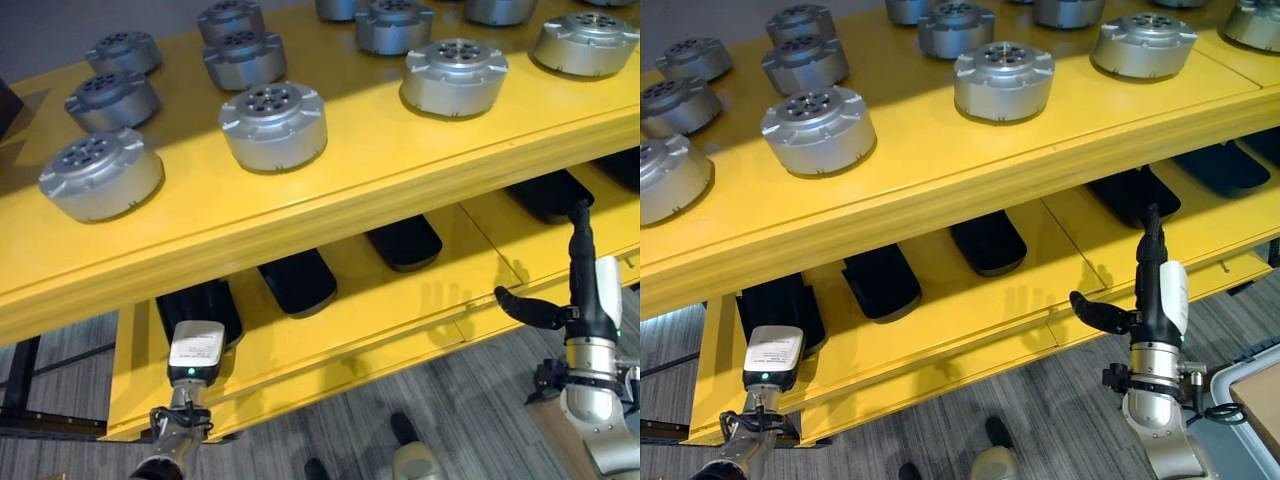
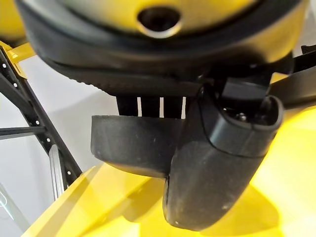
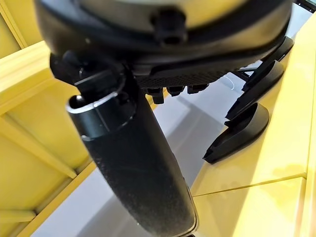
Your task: Move parts from the plastic box to the shelf.
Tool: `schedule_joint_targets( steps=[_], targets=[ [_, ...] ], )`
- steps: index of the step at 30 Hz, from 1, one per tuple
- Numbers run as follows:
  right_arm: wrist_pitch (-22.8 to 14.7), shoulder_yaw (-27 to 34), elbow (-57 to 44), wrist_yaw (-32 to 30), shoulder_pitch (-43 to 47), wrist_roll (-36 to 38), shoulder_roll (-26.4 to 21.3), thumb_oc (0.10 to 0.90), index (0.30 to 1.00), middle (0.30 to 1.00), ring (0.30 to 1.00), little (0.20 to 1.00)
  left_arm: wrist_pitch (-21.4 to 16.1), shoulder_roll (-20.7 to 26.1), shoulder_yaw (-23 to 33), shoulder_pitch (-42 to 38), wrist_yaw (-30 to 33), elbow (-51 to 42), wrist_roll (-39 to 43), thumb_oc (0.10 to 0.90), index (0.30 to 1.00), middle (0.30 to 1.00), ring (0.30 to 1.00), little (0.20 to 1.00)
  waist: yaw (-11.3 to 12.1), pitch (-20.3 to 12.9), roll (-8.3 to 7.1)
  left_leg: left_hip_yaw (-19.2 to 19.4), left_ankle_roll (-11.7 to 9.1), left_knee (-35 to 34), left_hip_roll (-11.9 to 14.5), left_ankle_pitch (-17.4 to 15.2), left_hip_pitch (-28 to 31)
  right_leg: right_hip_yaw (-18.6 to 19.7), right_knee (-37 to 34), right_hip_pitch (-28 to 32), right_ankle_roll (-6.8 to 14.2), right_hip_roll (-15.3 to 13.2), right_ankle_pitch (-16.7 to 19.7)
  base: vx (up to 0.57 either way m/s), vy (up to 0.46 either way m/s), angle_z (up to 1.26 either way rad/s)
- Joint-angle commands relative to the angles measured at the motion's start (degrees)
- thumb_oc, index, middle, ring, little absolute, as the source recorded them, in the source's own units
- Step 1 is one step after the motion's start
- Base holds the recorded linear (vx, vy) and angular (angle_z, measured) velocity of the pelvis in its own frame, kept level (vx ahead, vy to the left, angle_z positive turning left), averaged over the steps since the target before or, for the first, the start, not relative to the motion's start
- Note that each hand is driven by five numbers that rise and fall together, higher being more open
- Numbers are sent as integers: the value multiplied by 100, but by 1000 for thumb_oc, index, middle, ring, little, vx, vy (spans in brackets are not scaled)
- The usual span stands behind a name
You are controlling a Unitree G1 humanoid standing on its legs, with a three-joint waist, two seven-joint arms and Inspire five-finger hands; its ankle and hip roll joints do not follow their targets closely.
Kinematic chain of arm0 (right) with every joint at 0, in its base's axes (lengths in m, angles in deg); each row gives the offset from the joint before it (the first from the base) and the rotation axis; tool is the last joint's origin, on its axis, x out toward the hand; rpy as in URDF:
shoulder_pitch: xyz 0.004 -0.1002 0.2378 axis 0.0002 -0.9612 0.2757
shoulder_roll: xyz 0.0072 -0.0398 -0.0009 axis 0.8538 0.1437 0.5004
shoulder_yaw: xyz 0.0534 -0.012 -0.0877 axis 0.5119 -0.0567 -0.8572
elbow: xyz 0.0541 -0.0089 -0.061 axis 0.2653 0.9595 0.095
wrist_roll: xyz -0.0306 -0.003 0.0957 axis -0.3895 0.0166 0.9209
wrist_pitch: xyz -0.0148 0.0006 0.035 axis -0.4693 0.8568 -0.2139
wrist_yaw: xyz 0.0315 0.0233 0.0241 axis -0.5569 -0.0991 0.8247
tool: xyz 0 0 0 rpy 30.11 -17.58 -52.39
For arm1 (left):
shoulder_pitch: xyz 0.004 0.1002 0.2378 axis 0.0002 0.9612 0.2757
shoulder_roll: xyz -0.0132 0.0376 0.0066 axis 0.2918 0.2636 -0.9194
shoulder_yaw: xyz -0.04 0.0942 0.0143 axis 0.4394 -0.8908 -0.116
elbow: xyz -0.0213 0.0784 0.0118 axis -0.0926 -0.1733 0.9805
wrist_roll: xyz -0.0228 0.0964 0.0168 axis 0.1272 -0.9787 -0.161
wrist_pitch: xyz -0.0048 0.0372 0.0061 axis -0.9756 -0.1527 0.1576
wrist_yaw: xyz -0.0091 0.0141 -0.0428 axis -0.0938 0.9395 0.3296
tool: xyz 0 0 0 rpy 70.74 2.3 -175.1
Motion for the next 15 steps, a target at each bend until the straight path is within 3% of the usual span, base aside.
schedule_joint_targets(
  steps=[1, 14, 15],
  targets=[
    [-451, 272, -269, -137, 774, -27, -443, 900, 1000, 1000, 1000, 1000, 379, 675, 258, -280, 231, 250, 89, 400, 300, 300, 300, 300, 73, -205, -129, -16, 182, 487, 12, -1084, 204, -293, 83, -244, 322, -226, -113, 0, 0, 0],
    [-449, 375, -361, -20, 650, -13, -461, 900, 1000, 1000, 1000, 1000, 481, 835, 599, -319, 287, 76, 303, 400, 300, 300, 300, 300, 87, -216, -149, -43, 189, 495, 6, -1086, 207, -303, 93, -202, 311, -215, -138, 0, 0, 0],
    [-454, 391, -362, 9, 640, 12, -469, 900, 1000, 1000, 1000, 1000, 493, 834, 616, -319, 315, 96, 322, 445, 363, 363, 363, 363, 85, -222, -157, -35, 186, 496, 13, -1086, 209, -307, 93, -195, 309, -215, -141, 0, 0, 0]
  ],
)
